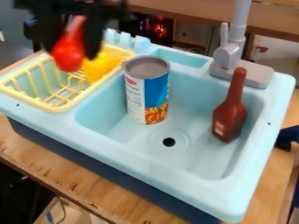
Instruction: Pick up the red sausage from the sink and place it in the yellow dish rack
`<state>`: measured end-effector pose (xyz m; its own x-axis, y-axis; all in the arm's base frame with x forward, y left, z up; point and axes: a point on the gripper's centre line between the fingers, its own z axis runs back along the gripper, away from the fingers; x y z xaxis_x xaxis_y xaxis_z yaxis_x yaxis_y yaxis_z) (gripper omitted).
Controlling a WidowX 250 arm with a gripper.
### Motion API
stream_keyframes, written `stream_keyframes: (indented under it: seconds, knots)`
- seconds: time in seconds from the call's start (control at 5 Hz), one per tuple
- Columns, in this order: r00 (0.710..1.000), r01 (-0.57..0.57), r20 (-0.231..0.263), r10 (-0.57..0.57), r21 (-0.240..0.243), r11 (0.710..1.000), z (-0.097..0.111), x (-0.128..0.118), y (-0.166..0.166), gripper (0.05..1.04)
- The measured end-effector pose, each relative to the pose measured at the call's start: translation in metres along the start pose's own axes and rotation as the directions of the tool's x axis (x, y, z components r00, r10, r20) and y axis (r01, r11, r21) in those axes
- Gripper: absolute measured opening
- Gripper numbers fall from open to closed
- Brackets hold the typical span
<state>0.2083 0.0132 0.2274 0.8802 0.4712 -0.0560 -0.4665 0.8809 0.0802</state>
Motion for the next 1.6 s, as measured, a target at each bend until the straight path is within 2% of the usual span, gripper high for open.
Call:
stream_keyframes:
  seconds: [0.2,0.4,0.6,1.0,1.6]
  knots:
    - [0.996,-0.092,-0.025,0.09,-0.057,0.994,-0.016,0.014,0.033,0.546]
    - [0.989,-0.149,-0.04,0.146,-0.103,0.983,-0.025,0.028,0.045,0.546]
    - [0.98,-0.182,-0.097,0.171,-0.115,0.977,-0.041,0.04,0.052,0.546]
    - [0.96,-0.253,-0.155,0.231,-0.137,0.958,-0.061,0.059,0.07,0.546]
    - [0.95,-0.279,-0.194,0.245,-0.175,0.944,-0.08,0.091,0.07,0.546]
